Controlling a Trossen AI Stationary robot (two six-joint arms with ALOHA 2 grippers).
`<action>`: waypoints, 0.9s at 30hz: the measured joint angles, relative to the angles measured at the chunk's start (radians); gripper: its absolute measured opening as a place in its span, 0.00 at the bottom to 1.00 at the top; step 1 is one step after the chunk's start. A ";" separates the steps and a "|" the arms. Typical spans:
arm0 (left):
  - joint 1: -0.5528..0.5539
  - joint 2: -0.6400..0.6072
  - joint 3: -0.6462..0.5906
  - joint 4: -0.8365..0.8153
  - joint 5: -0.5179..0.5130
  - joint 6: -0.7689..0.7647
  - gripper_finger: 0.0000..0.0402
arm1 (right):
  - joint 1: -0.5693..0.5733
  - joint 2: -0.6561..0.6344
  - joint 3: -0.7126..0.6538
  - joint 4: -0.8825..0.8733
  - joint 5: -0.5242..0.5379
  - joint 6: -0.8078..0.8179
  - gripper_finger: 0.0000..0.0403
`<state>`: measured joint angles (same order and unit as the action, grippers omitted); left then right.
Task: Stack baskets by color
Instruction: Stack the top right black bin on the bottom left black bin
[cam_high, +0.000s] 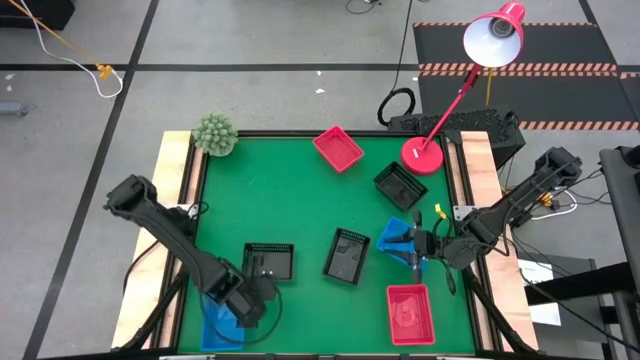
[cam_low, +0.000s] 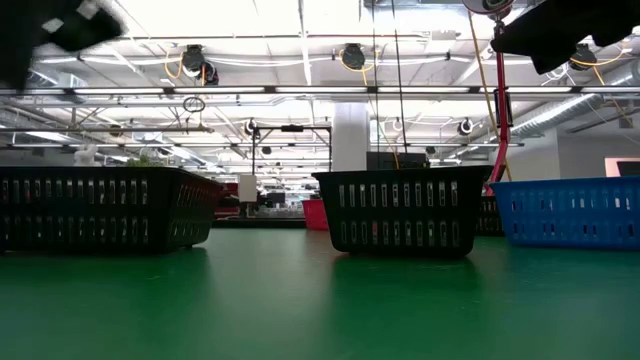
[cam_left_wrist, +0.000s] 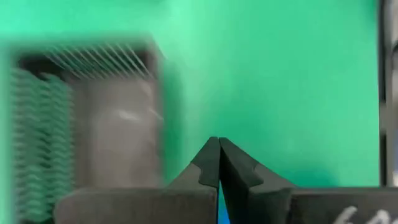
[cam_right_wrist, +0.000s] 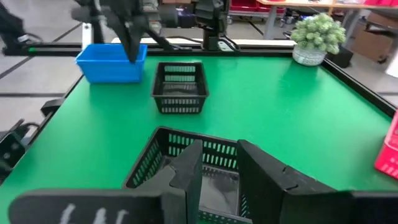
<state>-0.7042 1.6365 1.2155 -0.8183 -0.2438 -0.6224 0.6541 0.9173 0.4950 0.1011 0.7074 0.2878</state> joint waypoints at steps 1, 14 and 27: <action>0.007 -0.017 0.007 0.006 -0.056 0.029 0.02 | -0.008 0.000 0.000 -0.001 0.000 0.010 0.24; 0.172 -0.228 -0.002 0.014 -0.410 0.470 0.02 | -0.249 0.000 0.013 -0.057 -0.236 0.004 0.24; 0.308 -0.244 -0.092 0.032 -0.327 0.479 0.02 | -0.599 0.017 0.351 -0.725 -0.348 -0.095 0.24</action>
<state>-0.3959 1.3926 1.1231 -0.7868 -0.5712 -0.1429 0.0555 0.9341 0.8464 -0.6238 0.3596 0.1932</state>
